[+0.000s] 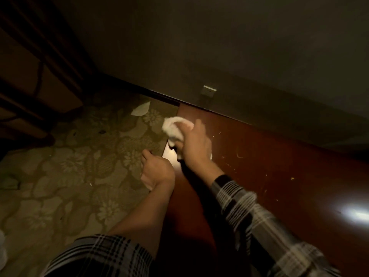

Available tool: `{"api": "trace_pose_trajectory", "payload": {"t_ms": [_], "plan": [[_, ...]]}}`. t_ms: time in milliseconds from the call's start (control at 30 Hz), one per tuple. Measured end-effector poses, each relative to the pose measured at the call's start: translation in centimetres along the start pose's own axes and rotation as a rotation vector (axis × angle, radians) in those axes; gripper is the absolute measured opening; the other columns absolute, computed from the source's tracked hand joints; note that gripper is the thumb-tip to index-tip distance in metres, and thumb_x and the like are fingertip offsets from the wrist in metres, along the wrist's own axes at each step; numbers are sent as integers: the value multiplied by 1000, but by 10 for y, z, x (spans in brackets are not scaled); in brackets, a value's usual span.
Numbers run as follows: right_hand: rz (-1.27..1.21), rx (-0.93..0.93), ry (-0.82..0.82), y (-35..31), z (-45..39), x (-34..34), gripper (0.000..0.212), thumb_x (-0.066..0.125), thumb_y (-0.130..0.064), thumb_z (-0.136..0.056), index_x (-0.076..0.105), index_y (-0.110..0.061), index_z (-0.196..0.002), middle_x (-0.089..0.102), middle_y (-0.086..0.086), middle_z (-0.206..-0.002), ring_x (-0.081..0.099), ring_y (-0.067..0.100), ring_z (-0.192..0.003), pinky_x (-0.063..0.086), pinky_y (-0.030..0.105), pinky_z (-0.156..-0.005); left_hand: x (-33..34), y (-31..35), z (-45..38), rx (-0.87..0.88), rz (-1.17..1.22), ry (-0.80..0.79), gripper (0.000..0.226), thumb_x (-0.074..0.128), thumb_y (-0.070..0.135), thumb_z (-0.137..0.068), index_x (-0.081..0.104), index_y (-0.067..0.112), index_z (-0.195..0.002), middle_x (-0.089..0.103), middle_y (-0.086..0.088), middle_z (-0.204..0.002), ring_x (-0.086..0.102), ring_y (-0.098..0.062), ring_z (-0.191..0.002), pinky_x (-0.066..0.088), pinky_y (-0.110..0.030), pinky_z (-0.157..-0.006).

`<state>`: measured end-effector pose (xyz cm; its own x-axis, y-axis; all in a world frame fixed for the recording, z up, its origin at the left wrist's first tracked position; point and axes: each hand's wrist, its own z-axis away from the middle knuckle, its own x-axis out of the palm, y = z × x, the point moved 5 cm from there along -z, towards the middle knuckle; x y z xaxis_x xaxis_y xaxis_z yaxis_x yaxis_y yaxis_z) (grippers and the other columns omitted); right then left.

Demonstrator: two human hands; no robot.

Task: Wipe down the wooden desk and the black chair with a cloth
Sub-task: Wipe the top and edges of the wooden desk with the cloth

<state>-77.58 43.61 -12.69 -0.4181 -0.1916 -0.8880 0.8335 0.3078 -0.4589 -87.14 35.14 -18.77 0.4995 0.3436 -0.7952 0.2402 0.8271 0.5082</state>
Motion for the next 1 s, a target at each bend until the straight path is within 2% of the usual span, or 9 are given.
{"api": "trace_pose_trajectory", "payload": {"t_ms": [100, 233, 433, 533, 633, 667, 767, 900, 1000], "plan": [[51, -15, -44, 3, -2, 12, 46, 58, -37, -89, 47, -35, -133, 40, 4, -118, 37, 21, -114, 33, 29, -72, 1, -1, -1, 6, 13, -3, 29, 34, 9, -95, 48, 6, -120, 53, -14, -126, 46, -31, -117, 36, -42, -84], [47, 4, -13, 21, -39, 5, 43, 57, -38, -90, 49, -34, -132, 40, 5, -119, 40, 24, -115, 32, 28, -72, 2, -1, -1, 10, 10, -3, 30, 35, 8, -94, 47, 6, -122, 51, -15, -127, 47, -33, -116, 37, -43, -84], [65, 188, -25, 50, -97, -29, 43, 58, -32, -90, 49, -32, -132, 39, 9, -126, 41, 30, -119, 41, 38, -90, 3, -3, -1, 8, 0, 5, 30, 33, 8, -95, 47, 6, -122, 53, -15, -125, 49, -33, -114, 37, -43, -83], [-55, 140, 56, 35, -60, -32, 43, 59, -31, -89, 50, -32, -131, 39, 6, -123, 41, 25, -117, 38, 32, -86, 3, -2, -2, 31, 17, 10, 30, 34, 6, -95, 47, 3, -121, 53, -17, -124, 48, -33, -113, 36, -42, -83], [-228, 126, 54, 19, 0, -16, 45, 61, -32, -86, 50, -37, -129, 36, -9, -108, 43, 11, -103, 29, 6, -72, 1, -2, -1, 33, 36, 15, 29, 33, 7, -94, 47, 6, -120, 54, -16, -123, 50, -34, -112, 37, -42, -83], [-231, 109, 36, 14, 19, -14, 47, 62, -33, -85, 50, -38, -130, 32, -11, -105, 40, 7, -99, 27, 6, -69, 0, -2, 0, 35, 44, 18, 29, 33, 9, -94, 47, 8, -120, 54, -15, -124, 51, -34, -111, 37, -43, -82], [-106, 17, -24, 6, 68, -19, 54, 63, -33, -83, 47, -39, -134, 32, -6, -106, 40, 12, -100, 31, 22, -74, -4, -2, 2, 67, 113, 42, 30, 35, 10, -95, 49, 10, -122, 55, -12, -126, 50, -31, -115, 36, -42, -85], [-15, -52, -26, 17, 128, -29, 49, 64, -38, -84, 47, -39, -130, 42, 1, -114, 44, 18, -103, 45, 31, -74, -12, 1, 15, 326, 153, 111, 31, 40, 6, -93, 54, 7, -121, 55, -12, -127, 46, -28, -121, 27, -37, -103], [28, -8, -54, 36, 160, -31, 49, 65, -38, -84, 48, -38, -130, 44, 2, -119, 46, 19, -106, 50, 36, -76, -13, 1, 40, 594, 206, 88, 30, 45, -2, -88, 56, 2, -116, 52, -13, -128, 45, -29, -122, 26, -45, -110]]}}
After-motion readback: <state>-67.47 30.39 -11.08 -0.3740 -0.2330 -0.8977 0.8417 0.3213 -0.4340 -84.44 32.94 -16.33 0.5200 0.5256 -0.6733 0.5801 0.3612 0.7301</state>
